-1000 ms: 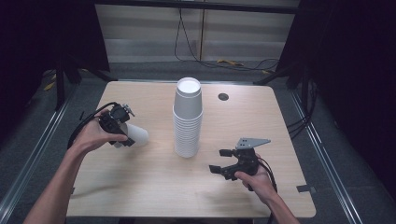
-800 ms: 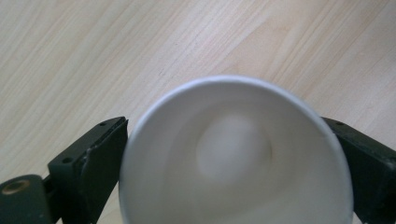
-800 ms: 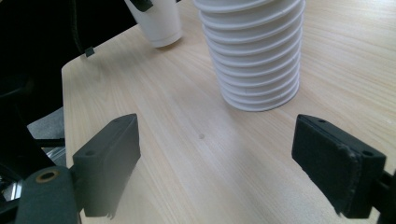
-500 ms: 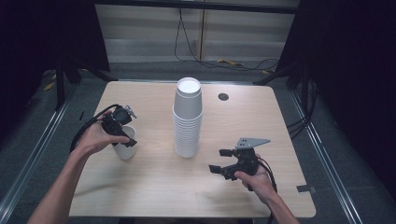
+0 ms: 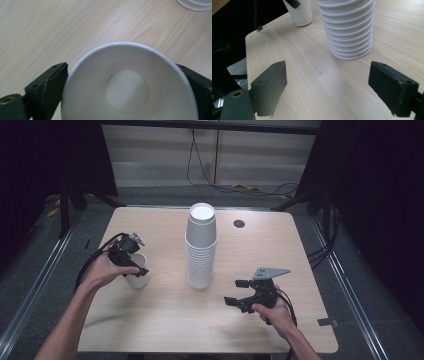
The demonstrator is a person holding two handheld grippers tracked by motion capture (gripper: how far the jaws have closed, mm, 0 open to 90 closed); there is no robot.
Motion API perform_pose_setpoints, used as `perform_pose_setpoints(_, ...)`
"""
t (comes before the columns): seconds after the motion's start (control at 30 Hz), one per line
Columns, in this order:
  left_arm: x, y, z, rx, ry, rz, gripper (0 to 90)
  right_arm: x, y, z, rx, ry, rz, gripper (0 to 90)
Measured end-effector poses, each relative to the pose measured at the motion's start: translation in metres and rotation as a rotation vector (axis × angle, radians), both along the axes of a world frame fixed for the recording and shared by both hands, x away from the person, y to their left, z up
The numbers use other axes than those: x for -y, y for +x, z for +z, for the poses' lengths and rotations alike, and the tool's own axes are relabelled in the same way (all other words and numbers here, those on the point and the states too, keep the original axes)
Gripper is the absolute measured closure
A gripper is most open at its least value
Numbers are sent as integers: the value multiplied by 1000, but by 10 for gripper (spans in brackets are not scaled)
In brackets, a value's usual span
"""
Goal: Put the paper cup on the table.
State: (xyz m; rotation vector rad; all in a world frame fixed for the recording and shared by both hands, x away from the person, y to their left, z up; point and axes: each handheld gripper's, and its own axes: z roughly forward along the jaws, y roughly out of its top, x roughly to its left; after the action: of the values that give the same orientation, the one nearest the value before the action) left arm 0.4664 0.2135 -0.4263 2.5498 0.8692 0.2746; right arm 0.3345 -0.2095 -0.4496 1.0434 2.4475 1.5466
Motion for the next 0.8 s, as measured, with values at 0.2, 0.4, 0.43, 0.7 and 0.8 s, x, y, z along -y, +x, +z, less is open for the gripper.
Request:
perform_pose_setpoints(0.2,0,-2,-2,13,-10,-19,50,-2,1,-1,-5,-4,5,151)
perform_pose_setpoints(0.4,4,-3,-3,36,-24,-47,51,-1,1,-1,-3,-5,2,150)
perform_pose_setpoints(0.43,4,-2,-3,36,-21,-57,53,-1,1,-1,-4,-5,2,149)
perform_pose_setpoints(0.7,5,-4,-2,70,-81,-76,65,-1,1,-1,-5,-5,3,149)
perform_pose_setpoints(0.8,6,-5,-4,84,-107,-92,65,-1,1,-1,-4,-4,2,149)
